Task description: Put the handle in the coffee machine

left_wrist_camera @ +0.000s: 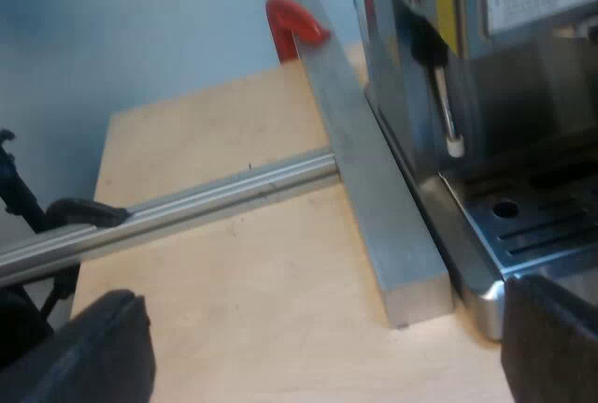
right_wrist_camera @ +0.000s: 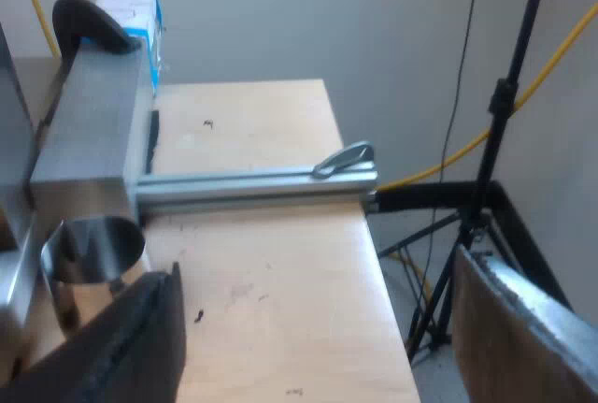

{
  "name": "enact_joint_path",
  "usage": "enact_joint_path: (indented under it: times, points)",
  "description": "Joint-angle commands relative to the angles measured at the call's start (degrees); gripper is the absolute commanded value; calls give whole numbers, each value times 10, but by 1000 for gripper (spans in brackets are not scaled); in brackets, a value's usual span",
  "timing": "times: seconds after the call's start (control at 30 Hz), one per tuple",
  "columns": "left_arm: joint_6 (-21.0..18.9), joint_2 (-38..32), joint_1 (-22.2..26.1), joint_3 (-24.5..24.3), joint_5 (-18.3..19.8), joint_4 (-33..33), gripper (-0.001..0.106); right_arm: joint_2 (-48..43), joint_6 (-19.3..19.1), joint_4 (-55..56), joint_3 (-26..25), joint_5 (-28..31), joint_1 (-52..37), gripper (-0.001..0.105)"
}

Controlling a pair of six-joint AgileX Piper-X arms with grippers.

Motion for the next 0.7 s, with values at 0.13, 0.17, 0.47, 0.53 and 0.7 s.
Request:
enact_joint_path:
  times: [0.13, 0.17, 0.47, 0.53, 0.7]
  points:
    - [-7, -80, 2, 38, -2, -26, 77, -26, -12, -13, 55, -27, 0, 63]
    - [-7, -80, 2, 48, -2, -26, 77, -26, -12, -13, 66, -48, 0, 63]
    - [-7, -79, 2, 97, -2, -16, 77, -25, -12, -13, 140, -165, 0, 63]
    - [-7, -79, 2, 96, -2, -16, 77, -25, -12, -13, 156, -165, 0, 63]
    - [-7, -79, 2, 96, -2, -16, 77, -25, -12, -27, 170, -161, 0, 63]
